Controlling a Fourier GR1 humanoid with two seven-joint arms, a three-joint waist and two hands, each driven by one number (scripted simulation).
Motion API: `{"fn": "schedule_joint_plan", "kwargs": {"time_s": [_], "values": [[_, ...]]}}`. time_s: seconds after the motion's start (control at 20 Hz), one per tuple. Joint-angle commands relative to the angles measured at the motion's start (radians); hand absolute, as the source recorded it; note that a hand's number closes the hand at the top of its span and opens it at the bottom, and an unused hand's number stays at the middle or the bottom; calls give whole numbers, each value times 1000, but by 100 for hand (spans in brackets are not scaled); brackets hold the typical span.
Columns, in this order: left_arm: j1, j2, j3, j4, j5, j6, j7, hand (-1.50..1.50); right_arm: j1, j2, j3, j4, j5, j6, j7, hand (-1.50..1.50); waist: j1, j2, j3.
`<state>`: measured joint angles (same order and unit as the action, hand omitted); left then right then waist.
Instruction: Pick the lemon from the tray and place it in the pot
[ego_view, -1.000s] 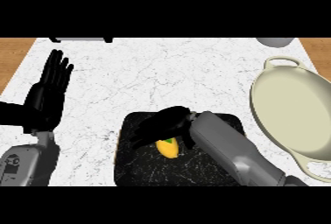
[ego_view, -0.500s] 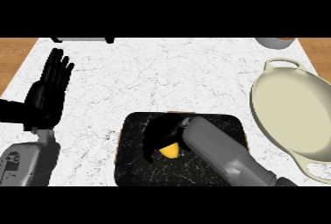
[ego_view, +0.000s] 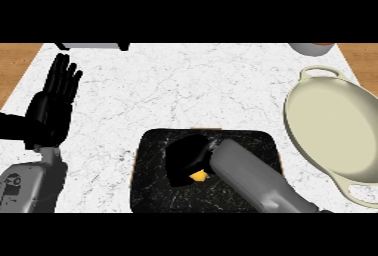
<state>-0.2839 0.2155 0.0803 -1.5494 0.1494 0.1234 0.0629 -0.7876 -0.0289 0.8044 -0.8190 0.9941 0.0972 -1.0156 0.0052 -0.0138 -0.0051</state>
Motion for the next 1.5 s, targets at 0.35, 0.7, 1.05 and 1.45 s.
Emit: {"fn": "schedule_joint_plan", "kwargs": {"time_s": [0.35, 0.7, 1.05, 1.45], "values": [[76, 40, 76, 3, -1, 26, -3, 0, 377, 5, -128, -161, 51, -140, 556, 150, -142, -31, 3], [96, 40, 88, -22, 8, 30, 3, 0, 569, 18, -191, -480, 99, -238, 816, 150, -158, -38, 3], [93, 44, 79, -47, 12, 22, 25, 0, 754, -43, -274, -912, 167, -336, 1037, 150, -130, -23, 4], [69, 30, 51, -54, 26, -14, 9, 0, 967, -198, -492, -1476, 81, -221, 1181, 150, -66, 1, 5]]}}
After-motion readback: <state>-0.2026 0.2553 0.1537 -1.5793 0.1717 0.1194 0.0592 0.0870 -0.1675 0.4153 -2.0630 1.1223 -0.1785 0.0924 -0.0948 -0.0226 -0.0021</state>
